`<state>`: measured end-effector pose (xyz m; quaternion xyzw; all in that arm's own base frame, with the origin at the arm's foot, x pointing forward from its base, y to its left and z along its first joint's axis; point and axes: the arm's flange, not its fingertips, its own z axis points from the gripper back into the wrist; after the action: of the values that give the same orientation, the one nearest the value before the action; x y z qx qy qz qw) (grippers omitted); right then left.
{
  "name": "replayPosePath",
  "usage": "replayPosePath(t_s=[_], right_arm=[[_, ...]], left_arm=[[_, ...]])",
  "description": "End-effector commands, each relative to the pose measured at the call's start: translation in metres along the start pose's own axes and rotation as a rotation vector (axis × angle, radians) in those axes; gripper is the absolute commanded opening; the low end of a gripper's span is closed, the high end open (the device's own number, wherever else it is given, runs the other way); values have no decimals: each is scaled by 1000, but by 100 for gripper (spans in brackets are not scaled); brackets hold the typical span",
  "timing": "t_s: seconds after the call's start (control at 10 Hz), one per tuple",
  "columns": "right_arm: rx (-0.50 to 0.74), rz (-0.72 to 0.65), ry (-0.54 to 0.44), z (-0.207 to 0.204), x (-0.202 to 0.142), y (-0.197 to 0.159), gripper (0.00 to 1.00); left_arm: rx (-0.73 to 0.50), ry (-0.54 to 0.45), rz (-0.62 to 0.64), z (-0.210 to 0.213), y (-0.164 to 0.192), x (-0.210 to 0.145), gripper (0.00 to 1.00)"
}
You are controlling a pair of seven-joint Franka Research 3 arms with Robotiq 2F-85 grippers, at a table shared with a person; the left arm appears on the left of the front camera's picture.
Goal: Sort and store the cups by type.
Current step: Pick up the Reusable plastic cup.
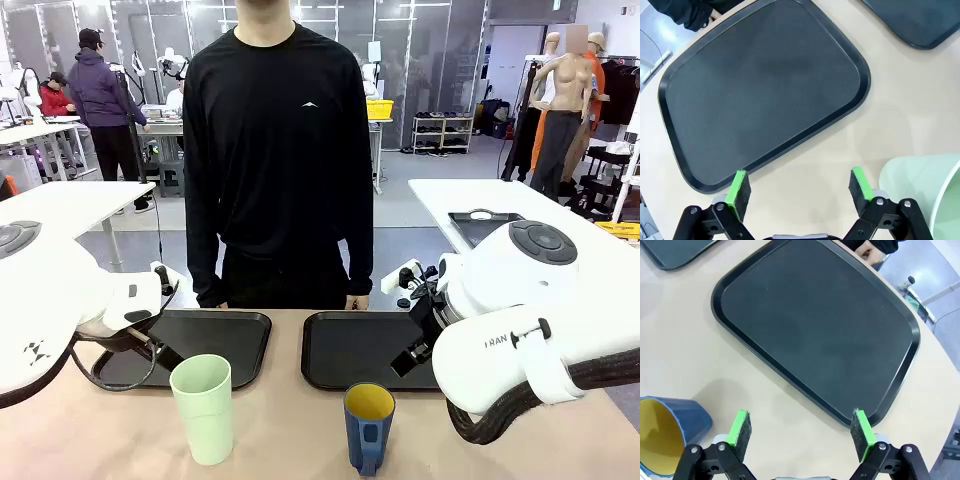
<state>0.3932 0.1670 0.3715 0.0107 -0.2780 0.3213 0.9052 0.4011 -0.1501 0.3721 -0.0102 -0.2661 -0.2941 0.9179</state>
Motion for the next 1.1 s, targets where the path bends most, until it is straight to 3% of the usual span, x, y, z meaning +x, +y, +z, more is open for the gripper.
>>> replayPosePath(t_s=[0.0, 1.0], right_arm=[[0, 0, 0, 0, 0, 0, 100], [0, 0, 0, 0, 0, 0, 100]], left_arm=[[0, 0, 0, 0, 0, 0, 100], [0, 0, 0, 0, 0, 0, 100]])
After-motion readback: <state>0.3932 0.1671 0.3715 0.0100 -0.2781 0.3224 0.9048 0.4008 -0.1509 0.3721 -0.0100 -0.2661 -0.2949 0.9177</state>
